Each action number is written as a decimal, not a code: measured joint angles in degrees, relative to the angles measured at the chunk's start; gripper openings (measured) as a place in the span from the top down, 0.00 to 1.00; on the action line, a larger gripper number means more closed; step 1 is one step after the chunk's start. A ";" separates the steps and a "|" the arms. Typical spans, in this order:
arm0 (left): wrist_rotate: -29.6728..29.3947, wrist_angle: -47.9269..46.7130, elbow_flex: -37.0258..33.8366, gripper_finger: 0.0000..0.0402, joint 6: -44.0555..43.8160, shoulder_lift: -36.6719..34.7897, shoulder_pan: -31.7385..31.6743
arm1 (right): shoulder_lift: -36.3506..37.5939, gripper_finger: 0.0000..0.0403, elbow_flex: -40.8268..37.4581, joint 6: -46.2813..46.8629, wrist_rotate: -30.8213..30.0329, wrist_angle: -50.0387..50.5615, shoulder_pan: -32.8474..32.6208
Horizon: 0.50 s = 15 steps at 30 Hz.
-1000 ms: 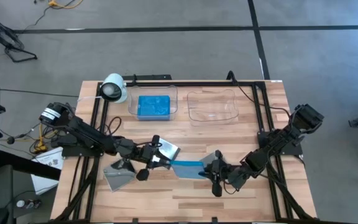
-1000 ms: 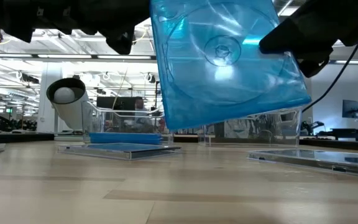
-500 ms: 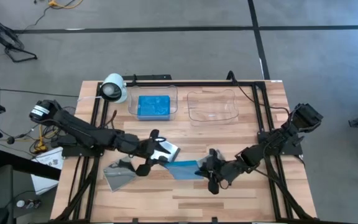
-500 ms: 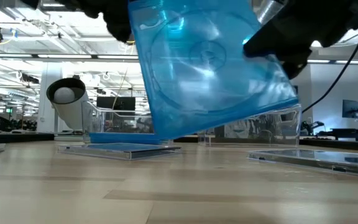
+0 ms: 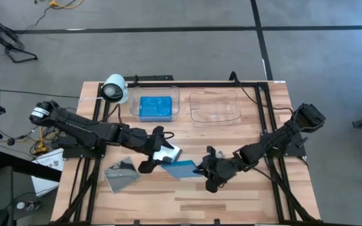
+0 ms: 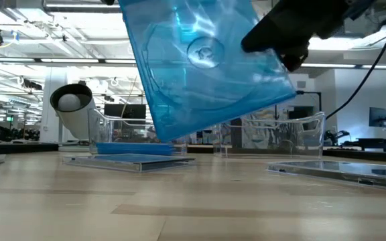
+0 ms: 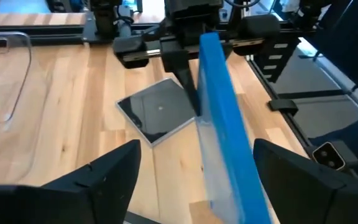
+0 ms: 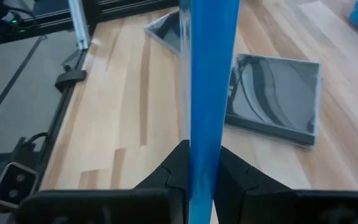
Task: Pick & place jewel cases by type
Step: Put the blue cd case into the left transparent bin
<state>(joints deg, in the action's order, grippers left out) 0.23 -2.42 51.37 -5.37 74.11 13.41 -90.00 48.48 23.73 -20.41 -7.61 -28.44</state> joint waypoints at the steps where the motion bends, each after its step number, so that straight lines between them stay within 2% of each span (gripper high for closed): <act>1: 0.72 0.00 0.00 0.24 -0.20 0.00 -0.05 | 0.00 0.92 0.13 -0.24 0.21 0.10 0.28; 8: 4.75 0.04 0.00 0.24 -1.20 0.00 -0.13 | 0.00 0.89 1.30 -0.36 2.56 1.90 2.52; 15: 5.27 0.05 0.02 0.24 -1.94 1.64 -0.92 | 0.00 0.92 1.52 -1.42 3.26 1.14 4.09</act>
<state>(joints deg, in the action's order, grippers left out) 5.50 -2.37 51.39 -7.31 75.75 12.49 -90.00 50.00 22.31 -17.14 -6.47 -24.36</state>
